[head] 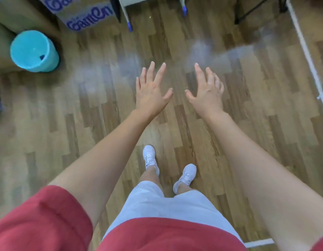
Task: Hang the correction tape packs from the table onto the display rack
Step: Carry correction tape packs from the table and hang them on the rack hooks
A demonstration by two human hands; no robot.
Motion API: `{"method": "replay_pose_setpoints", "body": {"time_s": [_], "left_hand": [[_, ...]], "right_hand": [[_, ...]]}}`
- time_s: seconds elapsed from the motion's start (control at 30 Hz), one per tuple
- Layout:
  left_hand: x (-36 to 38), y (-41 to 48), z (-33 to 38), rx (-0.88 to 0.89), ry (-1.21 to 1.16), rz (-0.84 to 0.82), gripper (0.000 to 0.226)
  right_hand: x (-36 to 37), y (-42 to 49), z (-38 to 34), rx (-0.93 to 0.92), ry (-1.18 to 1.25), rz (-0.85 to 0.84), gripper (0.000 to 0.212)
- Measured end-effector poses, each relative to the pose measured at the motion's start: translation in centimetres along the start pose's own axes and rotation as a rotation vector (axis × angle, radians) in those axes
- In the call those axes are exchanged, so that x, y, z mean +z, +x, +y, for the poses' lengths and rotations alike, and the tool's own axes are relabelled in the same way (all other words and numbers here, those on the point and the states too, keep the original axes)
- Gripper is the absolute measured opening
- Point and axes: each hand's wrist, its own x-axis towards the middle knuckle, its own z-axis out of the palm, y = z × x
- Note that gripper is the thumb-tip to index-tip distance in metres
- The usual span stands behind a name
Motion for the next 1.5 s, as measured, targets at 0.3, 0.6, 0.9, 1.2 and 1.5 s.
{"method": "replay_pose_setpoints", "body": {"time_s": [0.3, 0.6, 0.9, 1.2, 1.5], "left_hand": [[-8.6, 6.7, -12.9, -0.166, -0.007, 0.114, 0.068], [-15.9, 19.3, -17.5, -0.215, -0.072, 0.211, 0.068], [-22.5, 37.5, -16.0, -0.211, -0.1, 0.283, 0.069], [-27.5, 52.7, -15.8, -0.168, -0.12, 0.318, 0.071], [-31.8, 68.5, -15.0, -0.083, -0.171, 0.29, 0.069]], "right_hand": [[3.6, 9.6, -14.4, -0.169, -0.091, 0.006, 0.072], [1.0, 23.4, -23.2, -0.284, -0.127, 0.065, 0.071], [-5.9, 41.9, -28.0, -0.327, -0.124, 0.131, 0.071], [-10.7, 56.1, -31.6, -0.328, -0.138, 0.167, 0.073], [-15.1, 69.7, -33.9, -0.216, -0.149, 0.196, 0.073]]}}
